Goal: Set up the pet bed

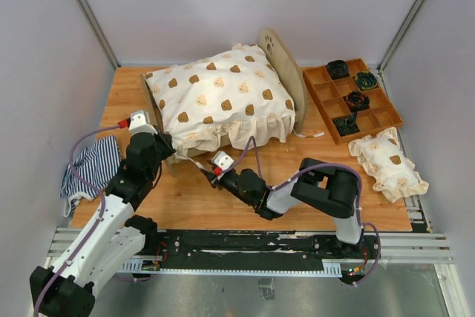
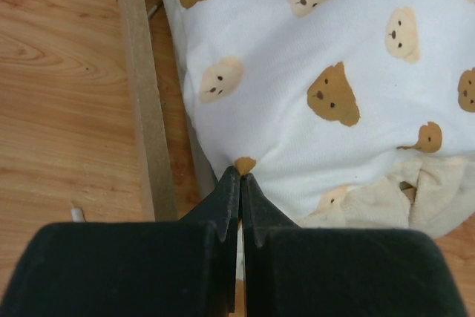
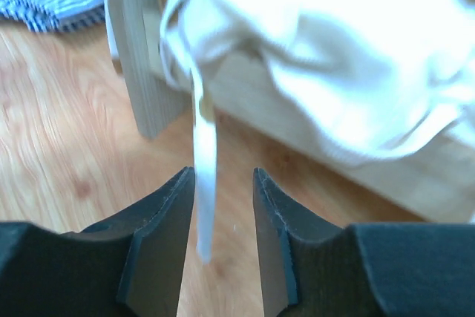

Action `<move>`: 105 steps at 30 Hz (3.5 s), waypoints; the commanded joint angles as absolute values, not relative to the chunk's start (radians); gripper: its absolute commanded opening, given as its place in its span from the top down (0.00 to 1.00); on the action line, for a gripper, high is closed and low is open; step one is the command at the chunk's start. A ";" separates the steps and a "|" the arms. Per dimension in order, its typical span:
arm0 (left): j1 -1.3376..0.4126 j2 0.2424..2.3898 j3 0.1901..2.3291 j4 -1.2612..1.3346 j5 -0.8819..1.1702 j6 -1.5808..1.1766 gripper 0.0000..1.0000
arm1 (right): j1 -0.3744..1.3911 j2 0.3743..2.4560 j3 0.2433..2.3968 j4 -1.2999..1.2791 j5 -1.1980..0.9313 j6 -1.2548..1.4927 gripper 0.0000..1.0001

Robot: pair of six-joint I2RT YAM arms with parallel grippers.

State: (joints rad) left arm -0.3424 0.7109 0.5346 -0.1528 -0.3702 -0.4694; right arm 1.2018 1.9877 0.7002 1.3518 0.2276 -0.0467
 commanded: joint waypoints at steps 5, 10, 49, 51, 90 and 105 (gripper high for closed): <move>-0.336 0.672 0.522 -0.129 -0.345 -0.473 1.00 | 1.213 1.882 0.732 1.338 0.304 0.075 0.61; -0.336 0.657 0.514 -0.125 -0.326 -0.492 1.00 | 1.213 1.886 0.805 1.276 0.310 0.268 0.61; -0.336 0.627 0.483 -0.108 -0.361 -0.473 1.00 | 1.216 2.026 0.948 1.302 0.369 0.343 1.00; -0.337 0.618 0.473 -0.095 -0.366 -0.463 1.00 | 1.215 2.010 0.929 1.305 0.374 0.322 1.00; -0.337 0.621 0.443 -0.064 -0.458 -0.431 1.00 | 1.166 1.829 0.869 1.002 -0.064 0.821 1.00; -0.337 0.640 0.518 -0.146 -0.450 -0.470 0.61 | 1.059 1.457 0.787 0.403 0.292 0.299 0.49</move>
State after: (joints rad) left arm -0.3416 0.6296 0.4503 -0.1104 -0.4019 -0.4419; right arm 1.0809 1.4689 0.7811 0.5571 0.1669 0.5121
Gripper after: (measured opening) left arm 0.238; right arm 0.524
